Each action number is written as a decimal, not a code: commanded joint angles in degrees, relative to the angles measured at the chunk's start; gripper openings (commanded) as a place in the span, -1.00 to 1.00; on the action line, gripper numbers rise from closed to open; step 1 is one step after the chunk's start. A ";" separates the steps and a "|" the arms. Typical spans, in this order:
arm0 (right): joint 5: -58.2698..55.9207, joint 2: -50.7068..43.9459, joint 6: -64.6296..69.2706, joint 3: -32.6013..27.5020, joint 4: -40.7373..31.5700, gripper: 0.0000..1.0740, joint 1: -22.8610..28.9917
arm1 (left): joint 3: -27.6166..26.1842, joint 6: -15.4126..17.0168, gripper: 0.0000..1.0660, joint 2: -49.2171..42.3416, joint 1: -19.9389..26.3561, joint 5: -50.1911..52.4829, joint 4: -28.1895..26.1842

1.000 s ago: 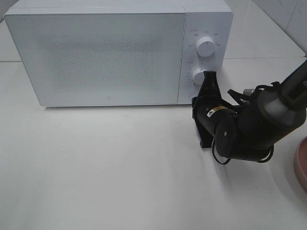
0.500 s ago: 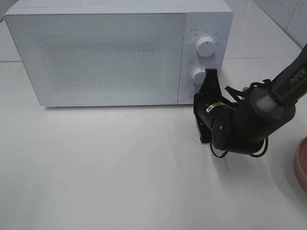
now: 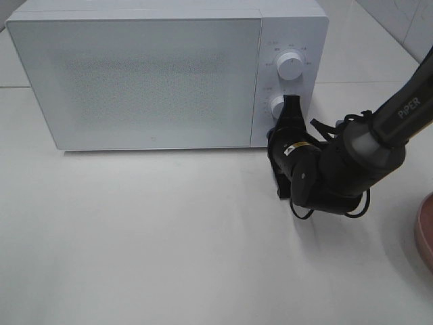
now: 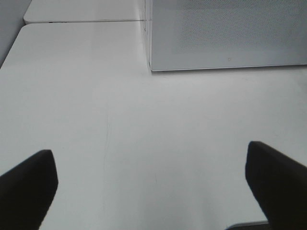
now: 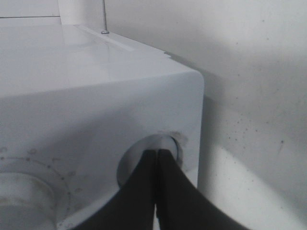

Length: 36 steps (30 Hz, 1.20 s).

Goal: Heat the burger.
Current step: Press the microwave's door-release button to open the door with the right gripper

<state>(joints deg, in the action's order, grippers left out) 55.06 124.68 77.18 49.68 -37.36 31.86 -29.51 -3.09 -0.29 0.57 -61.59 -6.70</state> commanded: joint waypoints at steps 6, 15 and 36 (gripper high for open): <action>6.19 1.60 -1.78 4.24 0.06 -1.00 -0.52 | -0.06 0.06 0.88 -0.97 -0.29 0.52 -0.57; 6.93 2.75 -5.50 7.96 -2.64 -1.00 -1.15 | -0.06 0.06 0.88 -0.97 -0.29 0.52 -0.57; 1.89 -1.66 -6.02 3.61 -2.35 -1.00 -1.03 | -0.06 0.06 0.88 -0.97 -0.29 0.52 -0.57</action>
<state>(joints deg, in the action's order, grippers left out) 53.06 124.85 71.73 52.48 -42.17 32.26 -29.51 -3.09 -0.29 0.57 -61.59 -6.70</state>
